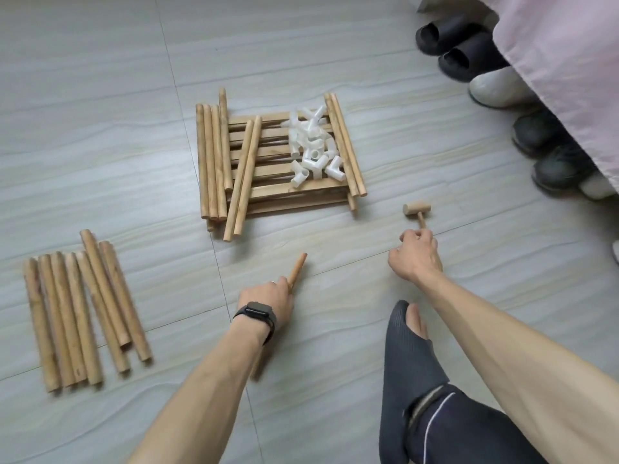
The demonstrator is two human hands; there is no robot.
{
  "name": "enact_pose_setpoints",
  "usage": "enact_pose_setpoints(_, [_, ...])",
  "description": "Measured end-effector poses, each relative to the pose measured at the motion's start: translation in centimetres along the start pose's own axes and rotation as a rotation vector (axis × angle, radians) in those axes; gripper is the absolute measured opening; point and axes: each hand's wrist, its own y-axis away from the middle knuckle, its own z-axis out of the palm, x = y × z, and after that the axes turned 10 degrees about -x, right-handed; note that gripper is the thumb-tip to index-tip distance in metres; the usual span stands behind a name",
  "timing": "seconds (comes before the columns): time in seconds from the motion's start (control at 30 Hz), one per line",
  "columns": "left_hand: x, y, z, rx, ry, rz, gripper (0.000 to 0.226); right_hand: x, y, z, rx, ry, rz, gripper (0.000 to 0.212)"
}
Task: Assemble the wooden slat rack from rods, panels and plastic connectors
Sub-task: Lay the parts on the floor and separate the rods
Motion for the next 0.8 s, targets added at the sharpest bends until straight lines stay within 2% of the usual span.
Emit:
enact_pose_setpoints(0.07, [-0.7,-1.0,-1.1,0.036,0.033,0.009,0.018,1.1,-1.3,-0.2,0.046,-0.041,0.105,0.048])
enact_pose_setpoints(0.13, [-1.0,-1.5,-2.1,0.037,0.072,0.002,0.02,1.9,-2.0,0.0,0.002,-0.059,0.179,0.05])
enact_pose_setpoints(0.33, [-2.4,-0.2,-6.4,0.014,0.213,-0.007,0.03,0.8,-0.9,0.2,-0.114,0.07,0.189,0.06])
enact_pose_setpoints(0.53, [-6.0,5.7,-14.1,0.049,0.262,-0.101,0.036,-5.7,4.4,-5.7,-0.149,0.067,-0.009,0.041])
enact_pose_setpoints(0.67, [-9.2,11.0,-20.3,0.146,0.409,-0.16,0.035,-12.3,8.9,-10.6,-0.328,0.264,-0.141,0.053])
enact_pose_setpoints(0.73, [-11.4,13.9,-22.6,0.203,0.551,-0.145,0.03,-15.9,11.3,-12.4,-0.337,0.331,-0.205,0.049])
enact_pose_setpoints(0.8, [-13.9,16.7,-23.6,0.231,0.713,-0.12,0.027,-19.3,12.9,-13.5,-0.284,0.399,-0.305,0.056])
